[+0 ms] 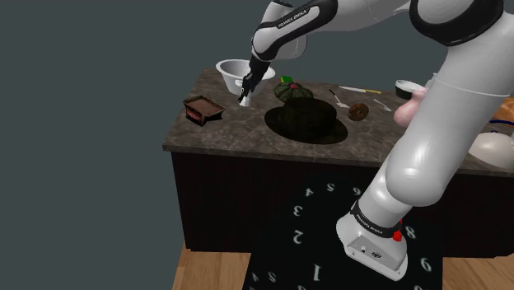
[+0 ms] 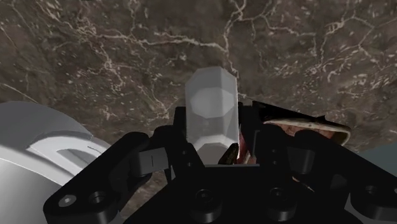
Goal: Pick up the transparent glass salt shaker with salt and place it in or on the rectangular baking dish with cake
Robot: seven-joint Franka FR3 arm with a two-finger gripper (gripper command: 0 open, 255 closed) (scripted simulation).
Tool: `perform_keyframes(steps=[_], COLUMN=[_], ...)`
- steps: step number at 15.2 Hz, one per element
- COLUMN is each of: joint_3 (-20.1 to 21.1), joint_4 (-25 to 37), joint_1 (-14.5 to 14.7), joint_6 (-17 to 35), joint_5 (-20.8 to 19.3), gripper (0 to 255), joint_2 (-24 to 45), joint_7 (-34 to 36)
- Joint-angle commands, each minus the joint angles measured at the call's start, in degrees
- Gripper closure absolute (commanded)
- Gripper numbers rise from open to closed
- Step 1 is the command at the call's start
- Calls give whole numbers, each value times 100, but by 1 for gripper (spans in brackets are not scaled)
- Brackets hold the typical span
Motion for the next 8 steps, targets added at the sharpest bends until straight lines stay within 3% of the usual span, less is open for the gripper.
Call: perform_keyframes(steps=[1,8], joint_3=[-4,-9], joint_4=[86,396], joint_1=[3,8], joint_6=[-163,-675], joint_5=[-35,-123], gripper=[255,255], joint_2=[-77,-285], joint_7=[28,99])
